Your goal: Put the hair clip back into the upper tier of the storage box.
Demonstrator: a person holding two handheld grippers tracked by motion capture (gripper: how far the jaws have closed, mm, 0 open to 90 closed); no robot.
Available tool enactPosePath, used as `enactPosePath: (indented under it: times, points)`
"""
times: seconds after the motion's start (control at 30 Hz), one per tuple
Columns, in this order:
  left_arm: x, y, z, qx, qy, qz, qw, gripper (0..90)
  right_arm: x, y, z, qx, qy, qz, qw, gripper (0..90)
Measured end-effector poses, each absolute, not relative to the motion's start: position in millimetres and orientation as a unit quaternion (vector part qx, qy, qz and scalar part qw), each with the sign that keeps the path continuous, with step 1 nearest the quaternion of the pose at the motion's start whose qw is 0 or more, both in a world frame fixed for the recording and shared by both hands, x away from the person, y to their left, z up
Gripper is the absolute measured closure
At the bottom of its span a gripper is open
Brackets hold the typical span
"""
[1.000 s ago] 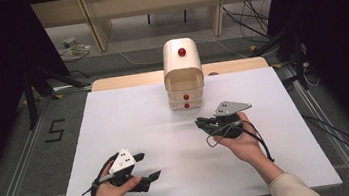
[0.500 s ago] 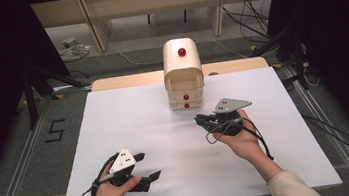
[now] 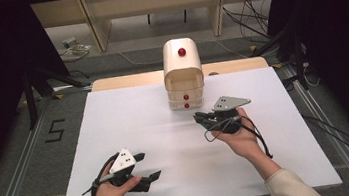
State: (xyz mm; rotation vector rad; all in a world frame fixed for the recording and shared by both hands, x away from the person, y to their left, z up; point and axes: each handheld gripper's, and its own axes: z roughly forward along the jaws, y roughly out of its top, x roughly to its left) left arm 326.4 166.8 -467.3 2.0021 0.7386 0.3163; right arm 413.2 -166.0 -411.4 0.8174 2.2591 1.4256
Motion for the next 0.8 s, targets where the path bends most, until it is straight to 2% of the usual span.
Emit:
enactPosePath:
  times: [0.8]
  points:
    - [326.6,167.1,-467.1,0.818,0.301,0.128,0.473,16.5,418.9,-160.7,-404.7,0.288,0.792,0.508,0.177,83.5]
